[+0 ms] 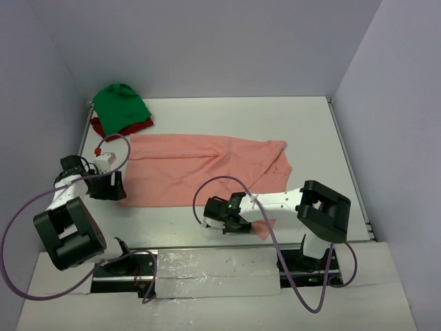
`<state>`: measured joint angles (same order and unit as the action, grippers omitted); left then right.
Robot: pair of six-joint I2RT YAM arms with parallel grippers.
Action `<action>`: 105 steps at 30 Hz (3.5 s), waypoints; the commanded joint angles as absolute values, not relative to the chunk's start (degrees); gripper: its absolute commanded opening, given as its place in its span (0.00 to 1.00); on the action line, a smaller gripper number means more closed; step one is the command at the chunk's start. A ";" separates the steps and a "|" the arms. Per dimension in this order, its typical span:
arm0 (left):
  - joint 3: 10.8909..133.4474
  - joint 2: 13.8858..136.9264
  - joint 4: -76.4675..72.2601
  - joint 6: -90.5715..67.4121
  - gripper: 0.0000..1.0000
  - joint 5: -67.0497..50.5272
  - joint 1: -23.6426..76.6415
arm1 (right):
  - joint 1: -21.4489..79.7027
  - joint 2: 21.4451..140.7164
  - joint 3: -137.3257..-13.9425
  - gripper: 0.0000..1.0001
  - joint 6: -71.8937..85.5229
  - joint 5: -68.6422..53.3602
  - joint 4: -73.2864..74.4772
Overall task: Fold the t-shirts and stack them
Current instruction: Grap the side of the flattened tshirt closest away from the robot with both arms
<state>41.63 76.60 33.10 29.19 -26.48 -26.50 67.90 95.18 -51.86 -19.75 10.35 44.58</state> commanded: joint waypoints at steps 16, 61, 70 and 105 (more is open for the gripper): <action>47.37 85.08 38.06 31.47 0.75 -22.23 -27.25 | 66.18 93.96 -55.98 0.00 -19.07 8.53 43.15; 43.60 87.98 46.92 36.91 0.66 -18.20 -25.93 | 64.42 90.09 -59.42 0.00 -20.12 10.63 47.64; 44.12 88.77 47.02 35.77 0.54 -18.19 -26.19 | 64.07 89.21 -58.71 0.00 -20.48 10.28 46.93; 45.53 89.04 38.06 33.05 0.52 -20.83 -26.02 | 64.07 90.35 -60.29 0.00 -20.04 8.96 49.39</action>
<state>46.83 88.51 45.56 32.53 -23.83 -25.98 64.34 91.20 -58.13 -20.03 9.37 48.38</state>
